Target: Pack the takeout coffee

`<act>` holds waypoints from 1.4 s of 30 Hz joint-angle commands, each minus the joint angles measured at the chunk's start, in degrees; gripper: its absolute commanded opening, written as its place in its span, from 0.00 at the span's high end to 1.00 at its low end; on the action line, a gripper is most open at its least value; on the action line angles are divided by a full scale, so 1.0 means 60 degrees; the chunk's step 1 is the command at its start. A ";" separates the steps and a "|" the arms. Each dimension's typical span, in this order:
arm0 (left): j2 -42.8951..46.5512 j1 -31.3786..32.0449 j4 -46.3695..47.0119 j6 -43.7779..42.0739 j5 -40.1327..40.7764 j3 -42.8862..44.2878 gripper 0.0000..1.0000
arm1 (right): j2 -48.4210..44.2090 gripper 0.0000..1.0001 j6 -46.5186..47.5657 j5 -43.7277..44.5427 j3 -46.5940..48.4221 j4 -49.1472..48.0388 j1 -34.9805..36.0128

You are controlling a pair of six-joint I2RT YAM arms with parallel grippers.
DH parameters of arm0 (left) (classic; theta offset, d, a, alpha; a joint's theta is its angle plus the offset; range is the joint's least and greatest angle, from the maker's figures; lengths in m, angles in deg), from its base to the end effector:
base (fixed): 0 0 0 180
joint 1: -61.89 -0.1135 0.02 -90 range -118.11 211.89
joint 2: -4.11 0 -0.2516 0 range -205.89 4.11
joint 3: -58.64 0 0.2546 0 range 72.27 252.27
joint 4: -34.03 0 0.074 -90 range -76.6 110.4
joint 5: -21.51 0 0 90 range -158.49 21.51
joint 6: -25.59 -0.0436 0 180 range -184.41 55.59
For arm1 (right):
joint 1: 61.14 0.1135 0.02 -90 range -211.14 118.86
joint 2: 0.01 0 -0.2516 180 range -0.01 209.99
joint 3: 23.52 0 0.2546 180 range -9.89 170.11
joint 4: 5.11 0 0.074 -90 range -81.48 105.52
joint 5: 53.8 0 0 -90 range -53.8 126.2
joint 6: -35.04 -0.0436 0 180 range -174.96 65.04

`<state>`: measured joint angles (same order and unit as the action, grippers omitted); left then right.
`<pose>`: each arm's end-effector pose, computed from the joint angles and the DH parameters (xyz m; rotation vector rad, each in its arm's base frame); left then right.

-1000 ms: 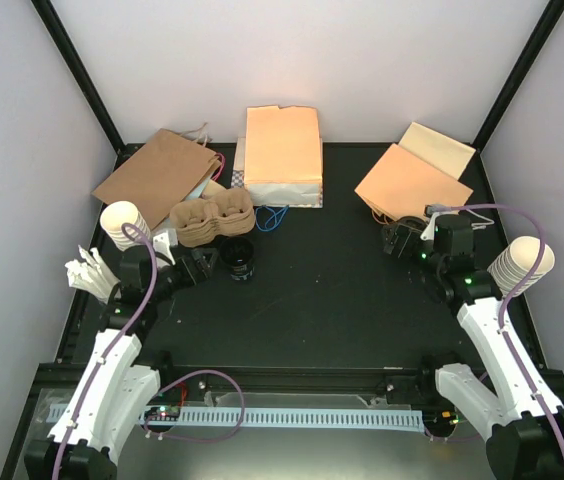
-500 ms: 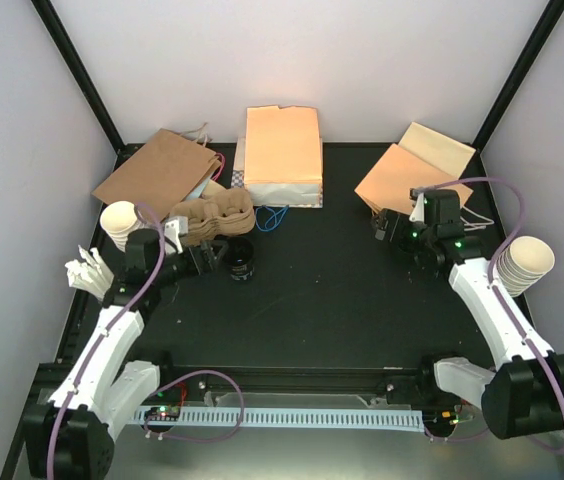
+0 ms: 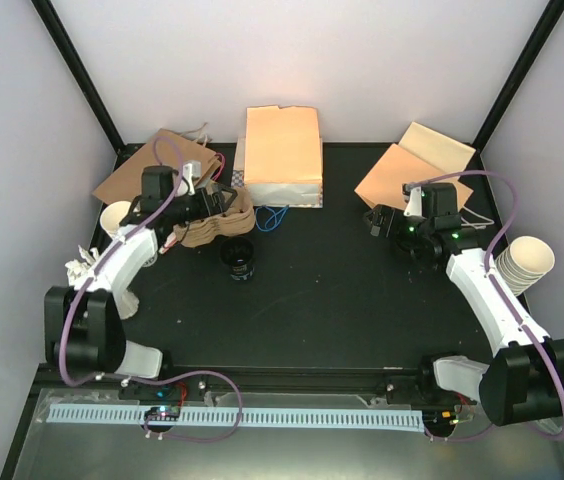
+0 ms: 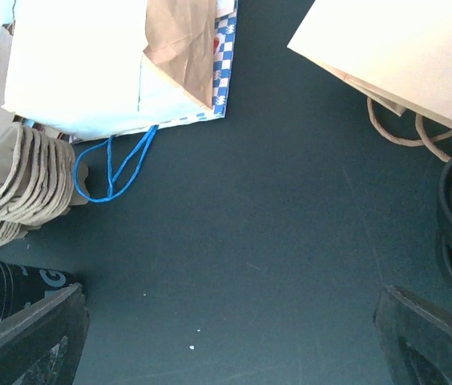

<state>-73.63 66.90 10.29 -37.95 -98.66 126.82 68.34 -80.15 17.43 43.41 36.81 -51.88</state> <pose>0.3079 -0.0490 0.2558 -0.0938 2.1915 -0.8808 0.2598 0.0566 0.2619 0.1612 2.3714 0.6771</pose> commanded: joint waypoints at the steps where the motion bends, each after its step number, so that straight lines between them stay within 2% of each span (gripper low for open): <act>1: -0.1081 0.0109 0.0420 -0.0060 -0.0620 0.1007 0.01 | 0.0030 0.00 0.0214 -0.0350 0.0134 -0.0159 0.0043; 12: -0.3648 0.0304 0.0211 -0.0236 -0.0536 0.3388 0.09 | 0.0061 0.00 0.0403 -0.0535 0.0112 -0.0294 0.0038; 20: -0.5229 0.0683 0.0040 -0.0098 -0.0249 0.5033 0.18 | 0.0048 0.00 0.0476 -0.0561 0.0105 -0.0401 0.0041; 29: -0.6315 0.0719 -0.0493 -0.0027 0.0841 0.6347 0.25 | -0.0083 0.00 0.0525 -0.0705 -0.0055 -0.0544 0.0027; 33: -0.6705 0.0717 -0.0533 -0.0007 0.0836 0.6669 0.28 | -0.0164 0.00 0.0481 -0.0752 -0.0136 -0.0663 0.0039; 39: -0.7366 0.0718 -0.0780 0.0082 0.0365 0.7347 0.44 | -0.0209 0.00 0.0505 -0.0784 -0.0123 -0.0700 0.0039; 42: -0.7406 0.0720 -0.0684 0.0081 0.0266 0.7360 0.59 | -0.0203 0.00 0.0507 -0.0770 -0.0116 -0.0687 0.0039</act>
<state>-117.32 71.10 7.08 -37.78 -95.41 168.54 68.13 -77.77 13.59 42.98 33.95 -51.88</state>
